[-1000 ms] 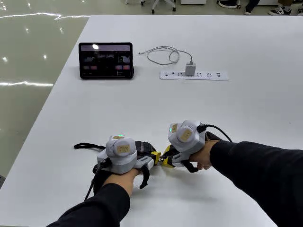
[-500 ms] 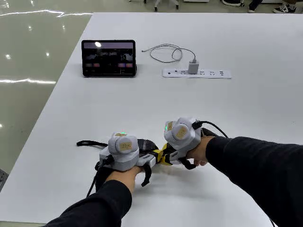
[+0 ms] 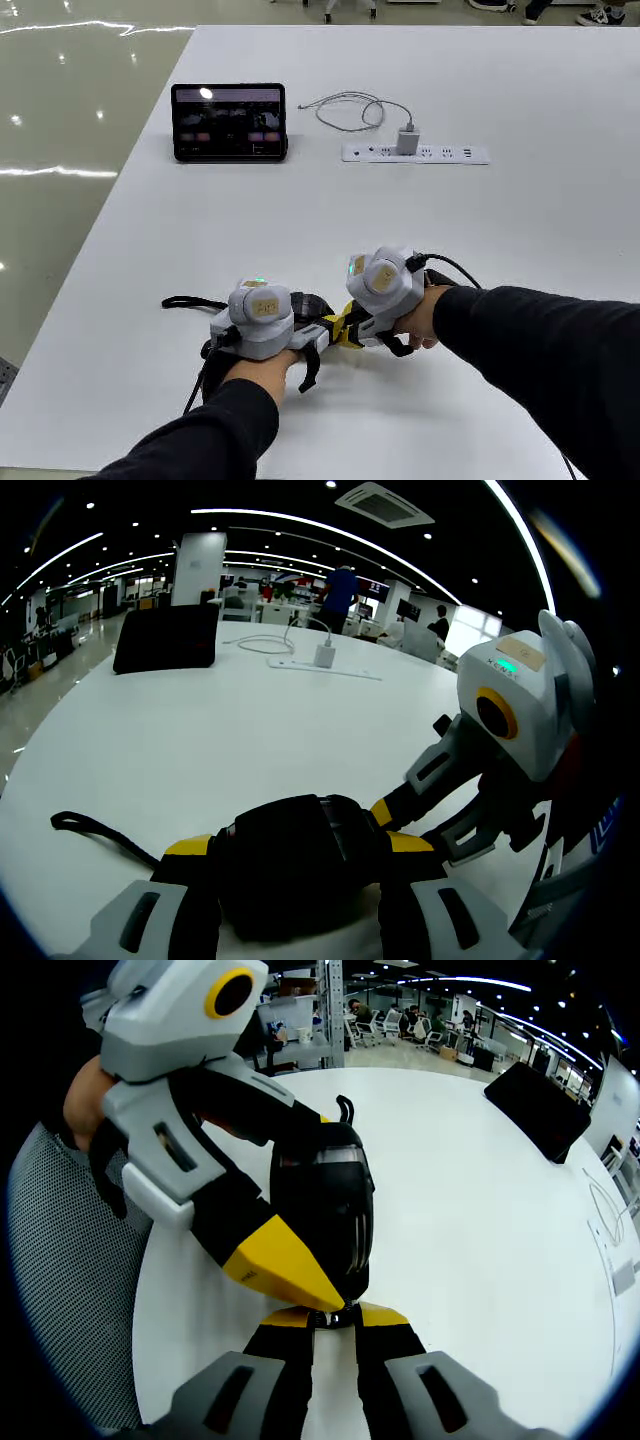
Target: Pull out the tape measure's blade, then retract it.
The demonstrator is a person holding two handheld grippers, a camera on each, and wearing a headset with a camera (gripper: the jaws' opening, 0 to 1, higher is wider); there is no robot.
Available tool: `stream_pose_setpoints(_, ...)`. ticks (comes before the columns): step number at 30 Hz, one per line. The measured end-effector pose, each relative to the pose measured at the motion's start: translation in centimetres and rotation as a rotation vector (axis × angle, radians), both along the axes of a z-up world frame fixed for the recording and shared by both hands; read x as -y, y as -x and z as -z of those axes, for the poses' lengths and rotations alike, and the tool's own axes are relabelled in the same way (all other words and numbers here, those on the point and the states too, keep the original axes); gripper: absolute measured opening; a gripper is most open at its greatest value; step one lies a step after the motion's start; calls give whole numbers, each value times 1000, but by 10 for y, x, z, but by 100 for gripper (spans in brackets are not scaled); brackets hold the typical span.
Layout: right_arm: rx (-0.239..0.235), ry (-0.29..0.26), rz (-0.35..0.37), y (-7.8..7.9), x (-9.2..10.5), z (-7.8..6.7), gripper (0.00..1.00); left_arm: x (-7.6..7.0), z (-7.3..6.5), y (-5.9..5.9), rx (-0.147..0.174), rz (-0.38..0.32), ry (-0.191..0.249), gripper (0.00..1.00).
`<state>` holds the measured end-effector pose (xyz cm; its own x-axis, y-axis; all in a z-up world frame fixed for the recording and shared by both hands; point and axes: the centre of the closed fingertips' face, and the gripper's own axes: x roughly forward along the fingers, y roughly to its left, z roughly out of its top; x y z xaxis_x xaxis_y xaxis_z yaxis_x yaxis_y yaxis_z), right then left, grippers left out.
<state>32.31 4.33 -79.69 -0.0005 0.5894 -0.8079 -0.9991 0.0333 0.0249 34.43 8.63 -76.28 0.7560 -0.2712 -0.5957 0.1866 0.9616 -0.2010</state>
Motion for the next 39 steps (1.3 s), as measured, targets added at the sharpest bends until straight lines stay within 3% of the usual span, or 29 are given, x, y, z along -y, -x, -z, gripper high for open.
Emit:
stream_pose_setpoints(9,4,5,0,0,0,0,12,0,0,0,2,0,1,60)
stream_pose_setpoints(12,-2,3,9,0,-1,1,12,0,0,-1,-11,6,0,61)
stream_pose_setpoints(28,16,16,18,1,0,0,12,1,0,-1,8,7,9,63)
stream_pose_setpoints(31,35,13,19,0,1,-1,19,1,1,-1,-2,18,23,63)
stream_pose_setpoints(39,4,-22,72,-1,4,-12,39,2,1,1,-5,31,29,63)
